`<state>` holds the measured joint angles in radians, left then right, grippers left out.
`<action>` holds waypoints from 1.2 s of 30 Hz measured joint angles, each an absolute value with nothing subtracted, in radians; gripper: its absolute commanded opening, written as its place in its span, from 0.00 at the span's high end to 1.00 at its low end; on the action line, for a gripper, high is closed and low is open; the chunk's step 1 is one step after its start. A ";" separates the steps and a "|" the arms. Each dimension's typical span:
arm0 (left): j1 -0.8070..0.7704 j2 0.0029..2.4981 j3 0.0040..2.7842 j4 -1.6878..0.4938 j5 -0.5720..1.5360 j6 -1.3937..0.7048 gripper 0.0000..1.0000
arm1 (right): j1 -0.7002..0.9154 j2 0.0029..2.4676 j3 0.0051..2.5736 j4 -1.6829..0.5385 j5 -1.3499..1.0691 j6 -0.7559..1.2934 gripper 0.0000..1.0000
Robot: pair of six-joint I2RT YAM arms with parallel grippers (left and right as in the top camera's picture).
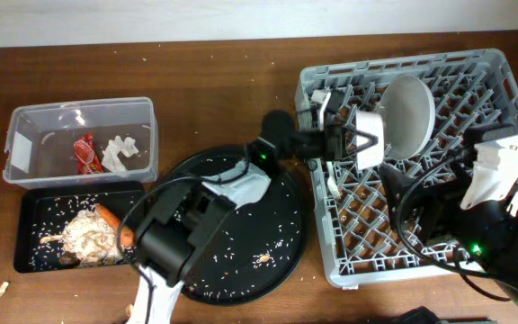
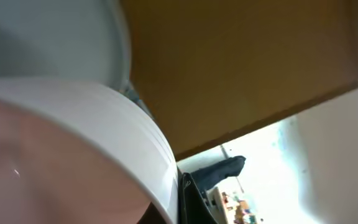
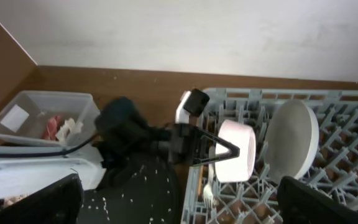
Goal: Sort waste into correct bins and load items into the dishwasher rack
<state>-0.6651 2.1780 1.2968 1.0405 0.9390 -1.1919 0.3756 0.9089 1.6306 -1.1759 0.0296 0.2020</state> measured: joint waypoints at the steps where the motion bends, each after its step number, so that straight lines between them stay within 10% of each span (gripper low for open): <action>1: -0.665 2.206 1.294 1.040 0.939 -1.218 1.00 | 0.376 0.909 1.631 -1.178 0.030 0.202 0.01; 5: -0.649 2.208 1.293 1.016 0.937 -1.250 0.85 | 0.376 0.909 1.631 -1.179 0.030 0.203 0.01; 6: -0.635 2.208 1.293 0.991 0.935 -1.251 0.25 | 0.376 0.908 1.631 -1.178 0.030 0.203 0.01; 7: -0.618 2.209 1.293 0.979 0.935 -1.254 0.01 | 0.376 0.909 1.631 -1.179 0.030 0.203 0.01; 16: -0.495 2.199 1.294 0.850 1.014 -1.219 0.01 | 0.376 0.909 1.631 -1.179 0.030 0.203 0.01; 22: -0.310 1.643 1.299 -0.437 0.715 -0.637 0.01 | 0.375 0.909 1.630 -1.147 0.032 0.203 0.01; 26: -0.072 1.247 1.304 -0.910 0.287 -0.388 0.01 | 0.375 0.912 1.631 -1.008 0.030 0.203 0.01; 36: -0.010 1.112 1.304 -1.027 0.001 -0.336 0.01 | 0.375 0.911 1.631 -1.047 0.030 0.202 0.01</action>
<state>-0.0097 1.1118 1.3037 -1.0271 0.0013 -0.3359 0.3752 0.9108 1.6310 -1.0466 0.0296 0.2024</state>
